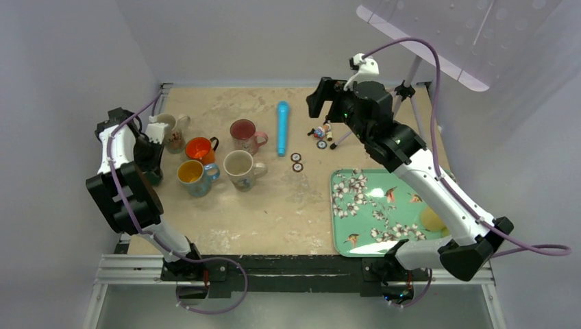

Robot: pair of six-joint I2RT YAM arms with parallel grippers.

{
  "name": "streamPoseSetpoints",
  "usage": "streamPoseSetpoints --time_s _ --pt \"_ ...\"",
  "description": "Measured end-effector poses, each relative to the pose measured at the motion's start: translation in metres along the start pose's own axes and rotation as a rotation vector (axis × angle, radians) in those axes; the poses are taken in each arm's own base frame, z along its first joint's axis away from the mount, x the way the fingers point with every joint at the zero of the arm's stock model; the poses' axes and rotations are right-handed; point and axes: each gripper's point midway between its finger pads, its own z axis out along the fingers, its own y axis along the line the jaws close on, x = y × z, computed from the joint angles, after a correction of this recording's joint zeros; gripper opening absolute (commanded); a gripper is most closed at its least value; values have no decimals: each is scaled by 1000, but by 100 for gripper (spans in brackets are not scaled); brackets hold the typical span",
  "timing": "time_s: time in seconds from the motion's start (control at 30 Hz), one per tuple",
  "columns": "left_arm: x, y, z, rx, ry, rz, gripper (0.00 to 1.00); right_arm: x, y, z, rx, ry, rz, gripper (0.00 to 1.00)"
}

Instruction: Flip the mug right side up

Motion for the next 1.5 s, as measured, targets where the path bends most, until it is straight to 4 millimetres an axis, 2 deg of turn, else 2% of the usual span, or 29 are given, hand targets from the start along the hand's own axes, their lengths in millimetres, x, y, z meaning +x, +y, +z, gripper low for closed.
streamPoseSetpoints --time_s 0.13,0.2,0.3,0.33,0.4,0.43,0.57,0.67,0.73,0.8,0.93,1.03,1.1,1.3,1.5 --pt "2 -3 25 7 -4 14 0 20 -49 4 137 50 59 97" --pt "7 -9 37 26 0 14 0 32 -64 0 184 74 77 97" --pt "4 -13 39 31 -28 18 1 39 -79 -9 238 86 104 99" --pt "2 -13 40 33 -36 15 9 39 -85 -12 259 86 116 98" --pt "0 -13 40 33 -43 16 34 38 -100 -20 310 77 140 98" --pt "0 -13 40 33 -46 17 41 38 -108 -23 335 72 153 98" --pt "-3 -15 41 47 -61 16 53 48 -156 -36 503 76 217 99" --pt "-3 -17 38 51 -65 9 58 66 -205 -53 682 94 273 99" --pt "-5 -19 30 58 -66 0 61 80 -239 -71 806 98 308 99" --pt "-15 -18 14 57 -91 -6 61 93 -269 -95 919 91 345 99" --pt "-44 -15 -26 33 -193 -6 62 106 -330 -160 1187 0 444 97" --pt "-54 -19 -50 17 -248 12 62 112 -358 -200 1329 -74 500 94" --pt "-58 -28 -64 17 -272 34 62 119 -370 -216 1390 -96 522 94" --pt "-64 -54 -89 52 -322 85 63 139 -395 -230 1514 -50 542 95" --pt "-60 -63 -97 69 -336 92 63 166 -414 -248 1634 3 544 94"
